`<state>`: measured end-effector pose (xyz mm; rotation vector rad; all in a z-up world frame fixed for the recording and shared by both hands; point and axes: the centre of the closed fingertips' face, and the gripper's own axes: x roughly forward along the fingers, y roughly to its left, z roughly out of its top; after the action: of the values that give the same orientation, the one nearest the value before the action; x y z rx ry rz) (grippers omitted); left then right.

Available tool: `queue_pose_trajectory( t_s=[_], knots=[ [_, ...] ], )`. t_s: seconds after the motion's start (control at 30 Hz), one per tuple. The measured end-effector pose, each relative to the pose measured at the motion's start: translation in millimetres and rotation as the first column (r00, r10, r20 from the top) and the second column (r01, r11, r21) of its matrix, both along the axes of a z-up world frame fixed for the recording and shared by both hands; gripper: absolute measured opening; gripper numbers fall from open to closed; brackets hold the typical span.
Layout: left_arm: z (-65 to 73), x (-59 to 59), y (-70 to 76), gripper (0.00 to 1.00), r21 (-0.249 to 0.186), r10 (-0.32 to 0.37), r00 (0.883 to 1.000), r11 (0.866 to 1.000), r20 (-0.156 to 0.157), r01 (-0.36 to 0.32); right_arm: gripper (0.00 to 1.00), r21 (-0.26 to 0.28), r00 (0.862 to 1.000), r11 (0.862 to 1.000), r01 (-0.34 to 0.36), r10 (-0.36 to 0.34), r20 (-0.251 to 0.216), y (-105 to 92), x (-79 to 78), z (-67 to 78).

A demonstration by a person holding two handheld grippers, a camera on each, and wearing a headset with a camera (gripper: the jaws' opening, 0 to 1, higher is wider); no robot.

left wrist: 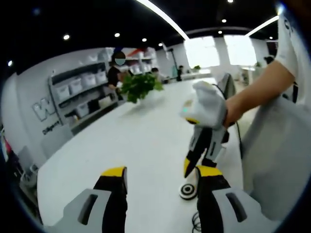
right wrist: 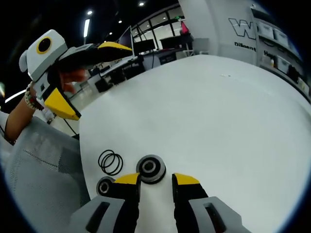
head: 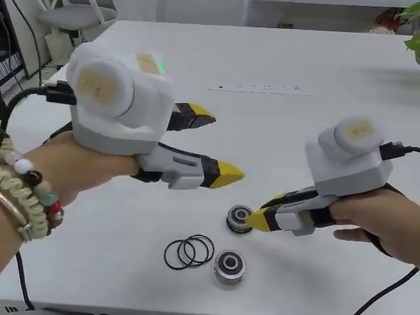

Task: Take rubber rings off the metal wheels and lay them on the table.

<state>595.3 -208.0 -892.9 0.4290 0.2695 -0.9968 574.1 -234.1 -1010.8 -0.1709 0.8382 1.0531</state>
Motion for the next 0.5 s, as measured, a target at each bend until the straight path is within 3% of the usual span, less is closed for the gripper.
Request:
queue_pose_trajectory(
  t_s=[0.23, 0.27, 0.3, 0.33, 0.37, 0.43, 0.47, 0.5],
  knots=[
    [-29.0, -1.1, -12.1, 0.49, -0.005, -0.024, 0.999, 1.000, -0.024, 0.024, 0.25, -0.010, 0.999, 0.999, -0.035, 0.035, 0.015, 0.0, -1.2, -2.4],
    [-32.3, -3.4, -14.3, 0.47, -0.039, -0.019, 0.999, 0.999, -0.040, 0.018, 0.25, -0.010, 0.999, 0.999, -0.036, 0.037, 0.014, -0.3, -1.2, -2.8],
    [-37.0, -8.4, -17.7, 0.46, -0.100, -0.021, 0.997, 0.995, -0.079, 0.013, 0.25, -0.006, 0.999, 0.999, -0.040, 0.040, 0.009, -0.1, -2.0, -3.4],
    [-41.9, -11.5, -18.3, 0.45, -0.108, -0.026, 0.993, 0.994, -0.114, 0.013, 0.25, -0.001, 0.999, 0.999, -0.040, 0.040, 0.002, 0.2, -2.5, -3.8],
    [-50.0, -14.8, -18.5, 0.42, -0.061, -0.056, 0.991, 0.997, -0.122, 0.049, 0.25, 0.001, 0.999, 0.999, -0.039, 0.039, -0.005, 0.1, -2.5, -4.6],
    [-52.6, -13.3, -19.7, 0.40, -0.049, -0.063, 0.995, 0.997, -0.080, 0.059, 0.25, 0.001, 0.999, 0.999, -0.043, 0.043, -0.001, -0.3, -2.4, -6.0],
    [-55.6, -12.1, -19.6, 0.38, -0.050, -0.057, 0.994, 0.997, -0.089, 0.052, 0.24, -0.001, 0.999, 0.999, -0.046, 0.046, 0.001, -0.6, -2.7, -6.6],
    [-61.7, -12.3, -19.4, 0.38, -0.050, -0.051, 0.992, 0.998, -0.119, 0.045, 0.24, -0.004, 0.999, 0.999, -0.050, 0.050, 0.003, -0.9, -3.3, -7.5]
  ],
)
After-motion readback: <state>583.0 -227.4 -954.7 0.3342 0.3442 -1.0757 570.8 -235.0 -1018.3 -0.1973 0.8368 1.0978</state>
